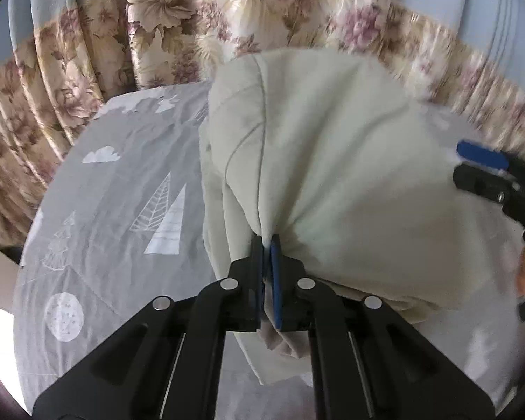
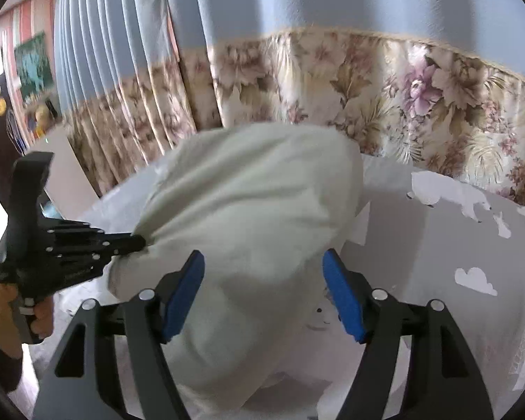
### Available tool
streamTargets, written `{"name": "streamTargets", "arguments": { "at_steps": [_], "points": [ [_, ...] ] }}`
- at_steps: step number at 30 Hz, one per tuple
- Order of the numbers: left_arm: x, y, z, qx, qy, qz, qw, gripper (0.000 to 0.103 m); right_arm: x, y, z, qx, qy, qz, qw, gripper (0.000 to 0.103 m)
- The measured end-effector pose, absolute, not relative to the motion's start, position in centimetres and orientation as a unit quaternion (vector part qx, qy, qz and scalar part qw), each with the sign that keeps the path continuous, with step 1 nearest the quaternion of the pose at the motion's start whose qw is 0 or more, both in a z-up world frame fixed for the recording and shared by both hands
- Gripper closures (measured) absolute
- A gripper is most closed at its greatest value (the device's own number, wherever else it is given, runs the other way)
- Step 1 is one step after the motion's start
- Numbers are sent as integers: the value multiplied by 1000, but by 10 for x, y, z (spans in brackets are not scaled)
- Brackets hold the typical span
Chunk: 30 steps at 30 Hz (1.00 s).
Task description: Fold large clothes
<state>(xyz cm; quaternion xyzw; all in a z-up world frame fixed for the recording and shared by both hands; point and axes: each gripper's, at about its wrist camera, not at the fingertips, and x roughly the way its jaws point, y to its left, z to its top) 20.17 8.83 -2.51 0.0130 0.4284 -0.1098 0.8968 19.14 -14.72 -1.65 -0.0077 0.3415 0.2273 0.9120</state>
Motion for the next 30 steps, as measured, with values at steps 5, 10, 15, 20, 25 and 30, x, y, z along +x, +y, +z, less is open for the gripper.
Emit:
{"name": "streamTargets", "arguments": {
  "at_steps": [5, 10, 15, 20, 25, 30],
  "points": [
    [191, 83, -13, 18, 419, -106, 902, 60, 197, -153, -33, 15, 367, 225, 903, 32],
    [170, 82, -10, -12, 425, -127, 896, 35, 201, -157, -39, 40, 372, 230, 898, 32],
    [169, 64, -25, -25, 442, -149, 884, 37, 201, -156, -38, 36, 372, 228, 899, 32],
    [190, 66, -44, -59, 460, -165, 870, 65, 201, -156, -40, 37, 372, 221, 901, 31],
    [177, 69, -7, -26, 406, -161, 899, 94, 194, -154, -27, 27, 349, 221, 910, 31],
    [150, 80, 18, 2, 381, -139, 914, 94, 178, -142, -9, -2, 319, 234, 918, 31]
  ]
}}
